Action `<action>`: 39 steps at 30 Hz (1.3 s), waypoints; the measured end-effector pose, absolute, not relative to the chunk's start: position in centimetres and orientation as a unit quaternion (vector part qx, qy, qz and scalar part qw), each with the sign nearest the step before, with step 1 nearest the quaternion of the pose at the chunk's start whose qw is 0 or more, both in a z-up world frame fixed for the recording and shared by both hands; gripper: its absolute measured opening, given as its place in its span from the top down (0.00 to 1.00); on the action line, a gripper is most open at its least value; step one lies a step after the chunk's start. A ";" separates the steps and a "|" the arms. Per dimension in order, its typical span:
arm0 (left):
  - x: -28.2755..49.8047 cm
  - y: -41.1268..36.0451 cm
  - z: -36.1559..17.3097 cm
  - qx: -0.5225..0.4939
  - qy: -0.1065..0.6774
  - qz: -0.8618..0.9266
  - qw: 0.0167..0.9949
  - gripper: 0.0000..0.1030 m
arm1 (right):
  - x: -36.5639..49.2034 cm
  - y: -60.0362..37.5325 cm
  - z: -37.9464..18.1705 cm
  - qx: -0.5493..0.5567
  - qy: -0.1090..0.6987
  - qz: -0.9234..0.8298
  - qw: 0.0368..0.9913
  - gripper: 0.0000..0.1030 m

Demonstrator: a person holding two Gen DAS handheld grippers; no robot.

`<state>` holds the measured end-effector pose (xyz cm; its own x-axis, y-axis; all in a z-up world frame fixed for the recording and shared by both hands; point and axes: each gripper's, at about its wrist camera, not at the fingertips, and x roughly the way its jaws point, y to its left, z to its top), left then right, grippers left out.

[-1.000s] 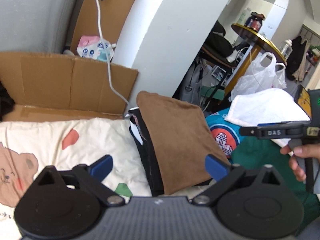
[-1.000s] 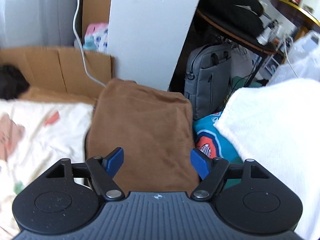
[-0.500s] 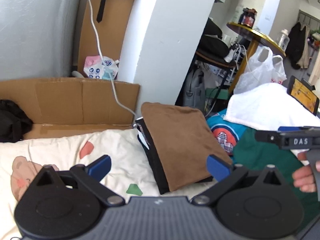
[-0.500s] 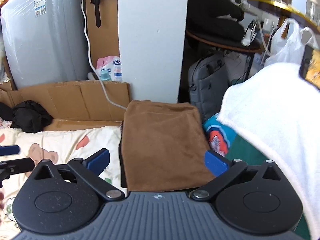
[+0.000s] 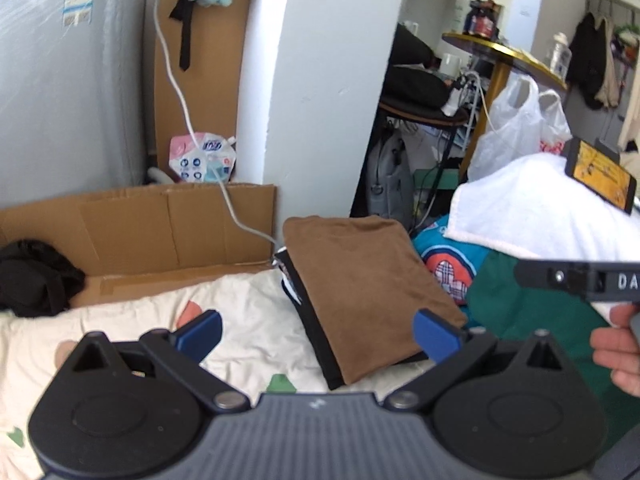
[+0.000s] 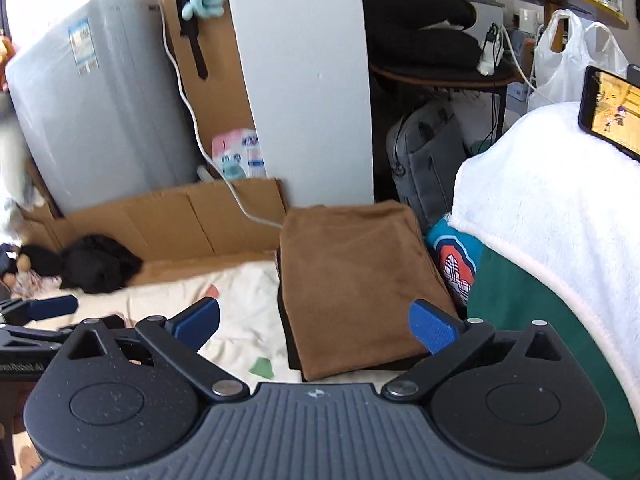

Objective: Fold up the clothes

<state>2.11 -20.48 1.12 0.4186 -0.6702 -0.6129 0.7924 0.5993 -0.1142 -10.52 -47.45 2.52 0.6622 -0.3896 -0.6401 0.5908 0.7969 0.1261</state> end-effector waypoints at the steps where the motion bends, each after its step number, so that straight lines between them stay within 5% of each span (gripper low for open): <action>1: 1.7 -20.6 1.3 0.105 0.313 -0.434 0.838 0.00 | -10.7 -47.3 2.5 0.168 0.304 -0.277 0.896 0.00; 39: -1.2 -16.5 0.3 0.055 0.252 -0.394 0.882 0.00 | -11.0 -42.0 -1.5 0.144 0.288 -0.312 0.894 0.00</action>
<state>-1.15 -16.47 0.34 0.5625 -0.6670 -0.4885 0.7222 0.6841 -0.1024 -10.98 -42.02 -1.46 0.6398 -0.4749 -0.6042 0.6406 0.7639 0.0779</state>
